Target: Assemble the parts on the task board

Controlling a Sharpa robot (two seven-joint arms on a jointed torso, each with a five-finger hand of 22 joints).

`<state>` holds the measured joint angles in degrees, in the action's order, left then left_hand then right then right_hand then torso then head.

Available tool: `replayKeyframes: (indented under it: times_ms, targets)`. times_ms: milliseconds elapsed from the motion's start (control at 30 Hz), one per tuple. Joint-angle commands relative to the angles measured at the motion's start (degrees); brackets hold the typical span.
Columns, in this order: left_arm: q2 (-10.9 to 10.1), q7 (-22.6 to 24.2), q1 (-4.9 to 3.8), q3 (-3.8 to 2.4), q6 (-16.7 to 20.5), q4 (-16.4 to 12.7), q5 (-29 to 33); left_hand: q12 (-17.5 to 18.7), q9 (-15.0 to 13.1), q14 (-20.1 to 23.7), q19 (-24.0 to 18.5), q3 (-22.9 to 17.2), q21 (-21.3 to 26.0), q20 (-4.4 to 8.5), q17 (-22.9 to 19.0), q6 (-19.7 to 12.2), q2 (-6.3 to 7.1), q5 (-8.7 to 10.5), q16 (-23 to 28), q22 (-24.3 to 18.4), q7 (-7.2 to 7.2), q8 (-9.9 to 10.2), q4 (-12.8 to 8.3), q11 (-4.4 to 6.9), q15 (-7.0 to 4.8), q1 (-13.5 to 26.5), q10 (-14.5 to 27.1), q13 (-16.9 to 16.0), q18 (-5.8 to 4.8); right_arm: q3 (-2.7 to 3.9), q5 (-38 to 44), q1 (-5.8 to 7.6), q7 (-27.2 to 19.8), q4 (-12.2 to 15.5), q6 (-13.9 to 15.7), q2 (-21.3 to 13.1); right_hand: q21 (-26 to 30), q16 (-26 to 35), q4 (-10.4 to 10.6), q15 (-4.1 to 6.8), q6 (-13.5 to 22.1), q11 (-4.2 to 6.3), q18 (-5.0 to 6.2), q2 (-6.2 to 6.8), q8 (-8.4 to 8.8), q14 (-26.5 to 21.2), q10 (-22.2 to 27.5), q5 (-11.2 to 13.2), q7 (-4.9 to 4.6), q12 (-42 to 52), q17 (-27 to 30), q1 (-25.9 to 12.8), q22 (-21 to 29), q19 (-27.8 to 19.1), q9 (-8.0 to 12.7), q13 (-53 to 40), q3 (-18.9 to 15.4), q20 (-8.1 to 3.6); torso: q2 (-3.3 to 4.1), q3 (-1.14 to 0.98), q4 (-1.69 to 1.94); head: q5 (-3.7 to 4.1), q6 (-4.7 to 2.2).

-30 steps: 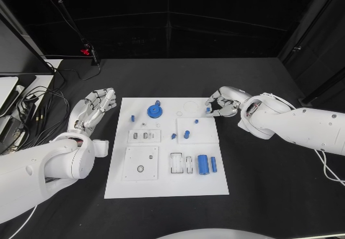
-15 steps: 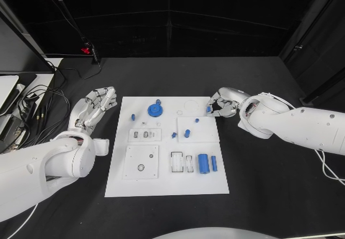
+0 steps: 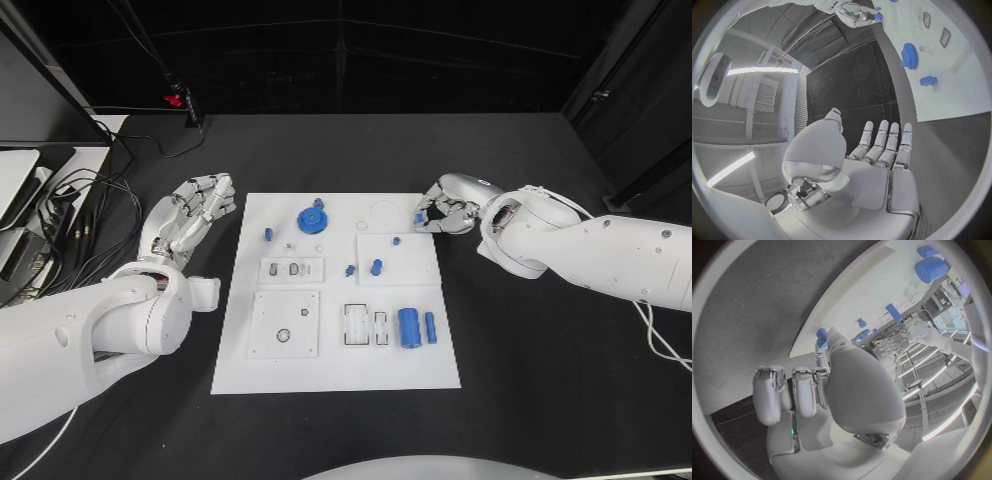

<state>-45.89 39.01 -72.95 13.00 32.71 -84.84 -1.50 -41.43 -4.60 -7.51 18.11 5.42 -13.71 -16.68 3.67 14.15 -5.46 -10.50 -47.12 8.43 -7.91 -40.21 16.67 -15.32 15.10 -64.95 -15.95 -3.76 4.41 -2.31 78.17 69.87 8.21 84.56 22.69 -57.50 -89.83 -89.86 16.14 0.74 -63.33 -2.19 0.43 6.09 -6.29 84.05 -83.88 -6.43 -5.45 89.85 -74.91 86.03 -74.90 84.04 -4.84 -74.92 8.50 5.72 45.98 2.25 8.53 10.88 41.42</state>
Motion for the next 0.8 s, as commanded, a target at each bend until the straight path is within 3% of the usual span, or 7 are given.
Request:
replayKeyframes:
  times_ms: [33, 267, 433, 600, 800]
  targets:
    - [-0.01, 13.65, -0.07, -0.04, -0.44, -0.12, -0.36, -0.34, 0.06, -0.05, -0.37, 0.48, -0.39, 0.01, 0.06, 0.38, 0.04, -0.31, -0.34, 0.09, -9.18, -0.15, 0.0, 0.01, 0.23, -0.45, -0.47, 0.01, 0.23, 0.03, 1.01, 0.06, -2.2, 0.31, 3.88, 0.02, -0.1, -0.14, -0.05, 0.37, -1.3, 0.47, -0.4, -0.95, -0.63, 5.95, -6.12, -0.3, 0.16, 0.15, -15.09, 0.15, -15.03, 5.9, -0.24, -15.08, 0.61, -0.38, 0.01, -0.02, -0.01, -0.06, -0.02]
    - [-0.04, 13.64, -0.07, -0.03, -0.42, -0.16, -0.36, -0.34, 0.06, -0.05, -0.37, 0.48, -0.39, 0.01, 0.06, 0.38, 0.04, -0.31, -0.34, 0.09, -9.18, -0.15, 0.0, 0.01, 0.23, -0.45, -0.47, 0.01, 0.23, 0.04, 1.66, 0.06, -5.64, 0.93, 9.2, 0.0, -0.17, -0.14, -0.45, 0.43, -3.33, 0.46, -0.43, -1.21, -1.04, 5.95, -6.12, -0.43, 0.09, 0.15, -15.09, 0.59, -15.1, 5.96, -0.38, -15.08, 1.14, -0.51, -0.02, 0.02, 0.07, -0.49, -0.16]
    - [-0.09, 13.61, -0.07, -0.02, -0.37, -0.12, -0.36, -0.34, 0.06, -0.05, -0.37, 0.48, -0.39, 0.01, 0.06, 0.38, 0.04, -0.31, -0.34, 0.09, -9.18, -0.15, 0.0, 0.01, 0.23, -0.45, -0.47, 0.01, 0.23, 0.08, 1.78, 0.11, -6.66, 2.62, 11.37, -0.08, -0.17, -0.14, -0.49, 0.39, -3.84, 0.35, -0.43, -1.22, -1.12, 5.95, -6.12, -0.51, -0.09, 0.15, -15.09, 0.62, -15.1, 5.96, -0.41, -15.08, 1.2, -0.5, -0.11, 0.01, -0.12, -1.38, -0.07]
    - [-0.04, 13.56, -0.07, -0.01, -0.36, -0.05, -0.35, -0.34, 0.06, -0.05, -0.37, 0.48, -0.39, 0.01, 0.06, 0.38, 0.04, -0.31, -0.34, 0.09, -9.18, -0.15, 0.0, 0.01, 0.23, -0.45, -0.47, 0.01, 0.23, 0.14, 1.03, 0.4, -6.05, 5.3, 11.26, 0.74, -0.17, -0.14, -0.49, 0.36, -3.95, 0.3, -0.43, -1.23, -1.1, 5.95, -6.12, -0.62, -0.15, 0.15, -15.09, 0.59, -15.1, 5.96, -0.4, -15.08, 1.21, -0.49, -0.14, 0.17, -0.05, -2.37, 0.1]
    - [0.13, 13.49, -0.07, 0.0, -0.35, 0.12, -0.35, -0.4, 0.15, -0.1, -0.41, 0.67, -0.43, 0.01, 0.06, 0.42, -0.11, -0.39, -0.38, 0.09, -9.17, -0.21, 0.01, 0.02, 0.22, -0.63, -0.5, 0.01, 0.23, 0.18, 0.58, 0.77, -4.68, 8.5, 8.89, 3.8, -0.11, -0.14, -0.36, 0.31, -4.05, 0.23, -0.4, -1.31, -1.01, 5.95, -6.12, -0.65, -0.23, 0.15, -15.09, 0.37, -15.04, 5.91, -0.36, -15.08, 1.17, -0.47, 0.02, 0.03, 0.16, -3.71, 0.14]
